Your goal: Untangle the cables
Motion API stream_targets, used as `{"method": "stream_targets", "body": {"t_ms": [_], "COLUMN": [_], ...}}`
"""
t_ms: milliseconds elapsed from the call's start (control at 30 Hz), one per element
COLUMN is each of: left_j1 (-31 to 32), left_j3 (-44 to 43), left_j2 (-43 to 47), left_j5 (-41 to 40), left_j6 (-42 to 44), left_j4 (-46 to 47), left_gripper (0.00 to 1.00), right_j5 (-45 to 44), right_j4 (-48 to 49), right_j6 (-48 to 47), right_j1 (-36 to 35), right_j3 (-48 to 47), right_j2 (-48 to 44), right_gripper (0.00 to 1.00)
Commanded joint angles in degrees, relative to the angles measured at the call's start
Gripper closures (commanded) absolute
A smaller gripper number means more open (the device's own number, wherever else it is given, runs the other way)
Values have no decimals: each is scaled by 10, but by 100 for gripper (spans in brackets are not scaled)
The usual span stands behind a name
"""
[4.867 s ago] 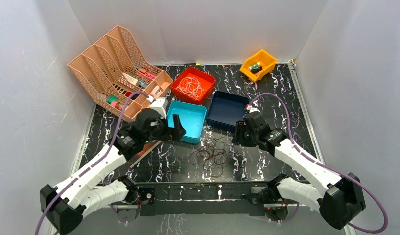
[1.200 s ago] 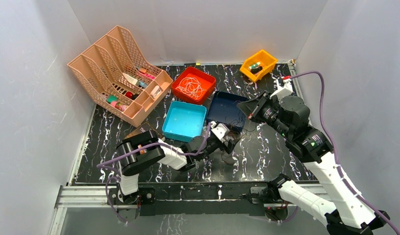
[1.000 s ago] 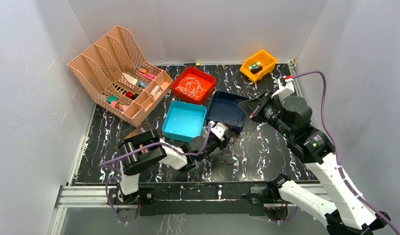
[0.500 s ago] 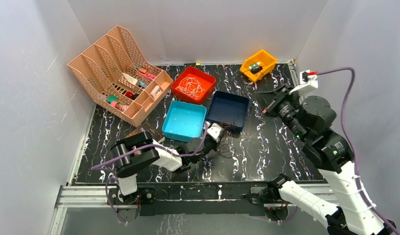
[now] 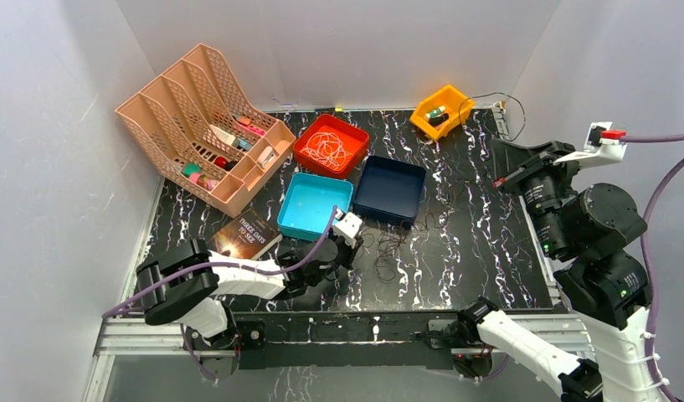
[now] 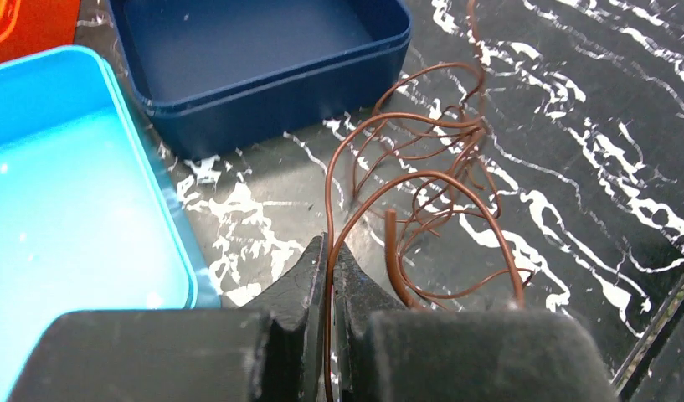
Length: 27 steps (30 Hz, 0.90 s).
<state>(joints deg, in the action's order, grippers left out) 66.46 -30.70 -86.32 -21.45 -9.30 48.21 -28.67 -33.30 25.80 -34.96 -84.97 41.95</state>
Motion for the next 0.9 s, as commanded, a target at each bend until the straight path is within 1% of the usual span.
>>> {"method": "stream_targets", "body": {"t_ms": [0, 133, 233, 367, 500, 533, 600, 667, 733, 767, 800, 833, 867], "left_j1": [3, 3, 3, 3, 3, 3, 3, 3, 4, 4, 3, 3, 3], "left_j3": [13, 27, 28, 33, 32, 32, 36, 38, 40, 39, 39, 39, 39], "left_j2": [51, 74, 77, 114, 151, 164, 185, 206, 224, 233, 240, 249, 257], "left_j5": [-25, -38, -53, -64, -69, -70, -62, -48, -30, -21, -11, -2, 5], "left_j6": [-32, -37, -39, -45, -39, -34, -20, -5, 9, 15, 22, 31, 37], "left_j4": [-84, -108, -144, -190, -224, -226, -218, -204, -191, -189, -187, -187, -186], "left_gripper": [100, 100, 100, 100, 100, 93, 74, 59, 45, 41, 31, 24, 22], "right_j5": [-42, -41, -48, -62, -34, -17, 19, 53, 75, 82, 86, 89, 90], "right_j4": [22, 27, 28, 33, 35, 35, 40, 47, 56, 63, 69, 75, 80], "right_j6": [-43, -47, -59, -79, -65, -54, -30, -7, 16, 25, 32, 39, 44], "right_j1": [-1, -2, -1, -1, -2, -2, -2, -2, -2, -2, -1, -2, -1], "right_j3": [-24, -25, -29, -39, -28, -21, -2, 20, 38, 51, 56, 65, 71], "right_j2": [1, -1, -1, -2, -3, -3, -2, 0, 2, 2, 2, 2, 3], "right_gripper": [100, 100, 100, 100, 100, 100, 100, 100, 100, 100, 100, 100, 100]}}
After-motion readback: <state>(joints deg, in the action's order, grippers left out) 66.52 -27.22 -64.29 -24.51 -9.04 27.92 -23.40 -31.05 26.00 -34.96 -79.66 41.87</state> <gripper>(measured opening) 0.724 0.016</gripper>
